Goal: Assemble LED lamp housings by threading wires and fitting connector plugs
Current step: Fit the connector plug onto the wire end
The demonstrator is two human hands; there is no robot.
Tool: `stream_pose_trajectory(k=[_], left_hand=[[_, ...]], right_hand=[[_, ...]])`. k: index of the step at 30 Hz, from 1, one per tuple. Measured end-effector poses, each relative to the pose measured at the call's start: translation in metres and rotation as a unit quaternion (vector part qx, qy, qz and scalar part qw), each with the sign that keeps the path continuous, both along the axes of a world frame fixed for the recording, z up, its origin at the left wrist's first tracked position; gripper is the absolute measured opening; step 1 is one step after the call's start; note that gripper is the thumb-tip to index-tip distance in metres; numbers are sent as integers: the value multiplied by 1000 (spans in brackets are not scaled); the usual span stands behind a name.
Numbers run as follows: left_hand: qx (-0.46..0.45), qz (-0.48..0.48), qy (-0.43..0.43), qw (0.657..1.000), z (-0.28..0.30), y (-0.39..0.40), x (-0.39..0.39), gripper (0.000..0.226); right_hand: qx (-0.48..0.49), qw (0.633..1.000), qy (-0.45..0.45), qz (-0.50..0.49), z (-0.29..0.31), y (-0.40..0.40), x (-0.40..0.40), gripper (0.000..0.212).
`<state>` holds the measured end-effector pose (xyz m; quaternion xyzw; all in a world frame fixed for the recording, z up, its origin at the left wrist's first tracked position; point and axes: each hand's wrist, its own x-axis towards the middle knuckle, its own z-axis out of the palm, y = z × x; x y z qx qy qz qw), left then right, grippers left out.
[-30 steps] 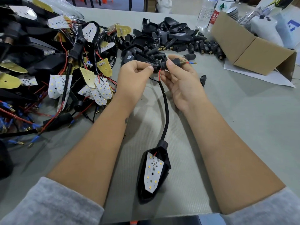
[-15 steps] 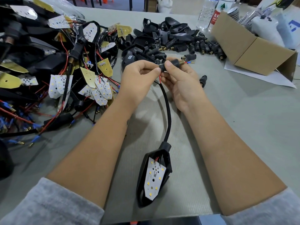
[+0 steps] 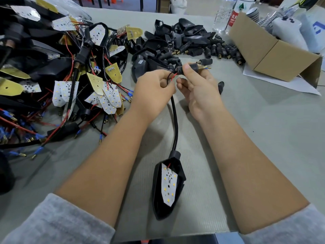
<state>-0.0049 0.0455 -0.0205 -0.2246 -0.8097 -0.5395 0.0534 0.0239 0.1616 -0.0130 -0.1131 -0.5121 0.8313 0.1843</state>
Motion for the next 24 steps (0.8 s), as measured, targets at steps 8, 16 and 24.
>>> stream_pose_trajectory(k=[8, 16, 24], left_hand=[[-28, -2, 16, 999, 0, -1, 1, 19], [-24, -32, -18, 999, 1, 4, 5, 17], [-41, -21, 15, 999, 1, 2, 5, 16]], right_hand=[[54, 999, 0, 10, 0, -2, 0, 6], [-36, 999, 2, -37, 1, 5, -2, 8], [50, 998, -44, -22, 0, 7, -3, 17]])
